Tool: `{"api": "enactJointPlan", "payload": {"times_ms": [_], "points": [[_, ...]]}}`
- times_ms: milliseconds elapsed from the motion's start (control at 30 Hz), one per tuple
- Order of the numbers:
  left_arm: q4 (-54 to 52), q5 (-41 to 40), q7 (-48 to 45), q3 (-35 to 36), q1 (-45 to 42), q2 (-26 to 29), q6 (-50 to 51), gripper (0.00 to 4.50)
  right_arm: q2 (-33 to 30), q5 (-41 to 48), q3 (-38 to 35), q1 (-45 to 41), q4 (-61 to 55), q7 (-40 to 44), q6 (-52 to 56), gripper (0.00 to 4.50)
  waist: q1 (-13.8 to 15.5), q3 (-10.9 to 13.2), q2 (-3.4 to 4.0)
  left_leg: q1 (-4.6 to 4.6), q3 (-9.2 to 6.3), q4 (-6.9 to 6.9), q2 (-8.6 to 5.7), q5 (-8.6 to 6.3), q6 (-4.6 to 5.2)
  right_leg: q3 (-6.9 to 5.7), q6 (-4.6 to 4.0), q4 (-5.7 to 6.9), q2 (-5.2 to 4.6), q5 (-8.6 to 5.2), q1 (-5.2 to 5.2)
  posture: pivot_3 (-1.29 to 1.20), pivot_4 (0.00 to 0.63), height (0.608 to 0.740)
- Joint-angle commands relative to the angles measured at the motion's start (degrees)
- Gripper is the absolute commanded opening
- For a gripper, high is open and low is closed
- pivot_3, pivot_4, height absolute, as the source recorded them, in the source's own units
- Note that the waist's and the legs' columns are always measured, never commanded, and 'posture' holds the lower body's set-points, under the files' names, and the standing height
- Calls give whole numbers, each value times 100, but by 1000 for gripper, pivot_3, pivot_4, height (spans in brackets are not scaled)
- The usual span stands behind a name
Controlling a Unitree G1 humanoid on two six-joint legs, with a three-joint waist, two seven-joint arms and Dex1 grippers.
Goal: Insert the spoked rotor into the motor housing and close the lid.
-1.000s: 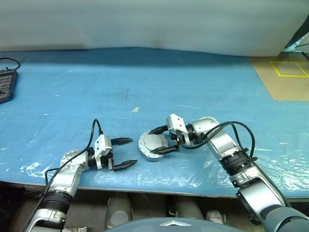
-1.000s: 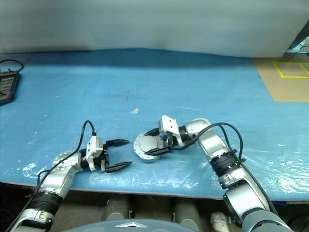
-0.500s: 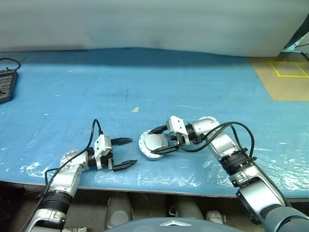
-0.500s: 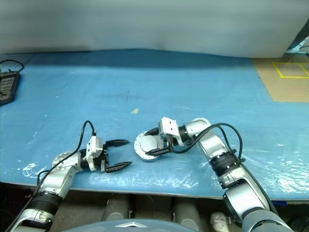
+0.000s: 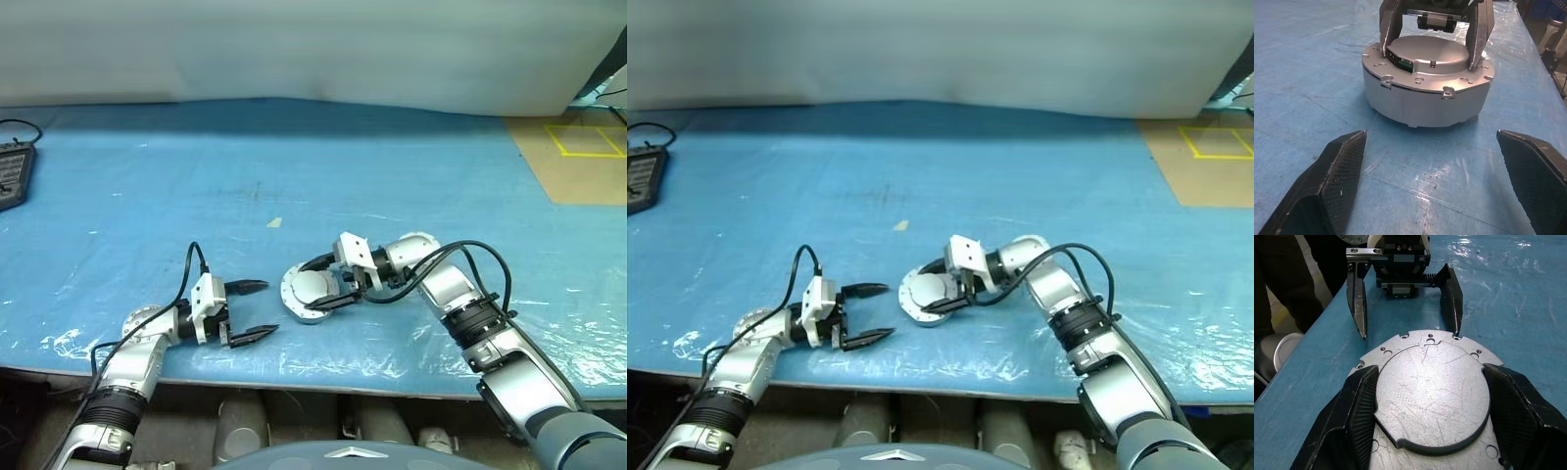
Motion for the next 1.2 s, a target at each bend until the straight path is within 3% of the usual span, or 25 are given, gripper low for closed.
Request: {"api": "enactJointPlan", "payload": {"times_ms": [33, 400, 833, 1200], "points": [[-131, -47, 26, 64, 33, 28, -1, 4500, -97, -363, 241, 81, 190, -16, 308, 2977, 0, 0, 0, 0, 0, -1, 0, 0, 0, 0, 0, 0, 0, 0, 0, 0, 150, 740], [-537, -655, 390, 343, -240, -226, 829, 4500, -200, -448, 308, 96, 98, -60, 365, 2977, 3, -1, 0, 2, 1, -1, 0, 0, 0, 1, 0, 1, 0, 0, 0, 0, 150, 740], [-880, -542, 281, 114, -531, -159, 1242, 40, -319, -448, 258, 141, -84, -238, 459, 2977, 2, -1, 1, 0, 3, -2, -3, 0, 0, 4, 0, -3, -1, 0, 0, 0, 150, 740], [-697, 129, 16, -437, -585, 41, 1147, 40, -333, -460, 241, 138, -105, -324, 448, 2977, 3, -1, 1, 0, 3, -5, -3, 0, 0, 4, 1, -7, -1, -1, 0, 0, 150, 740]]}}
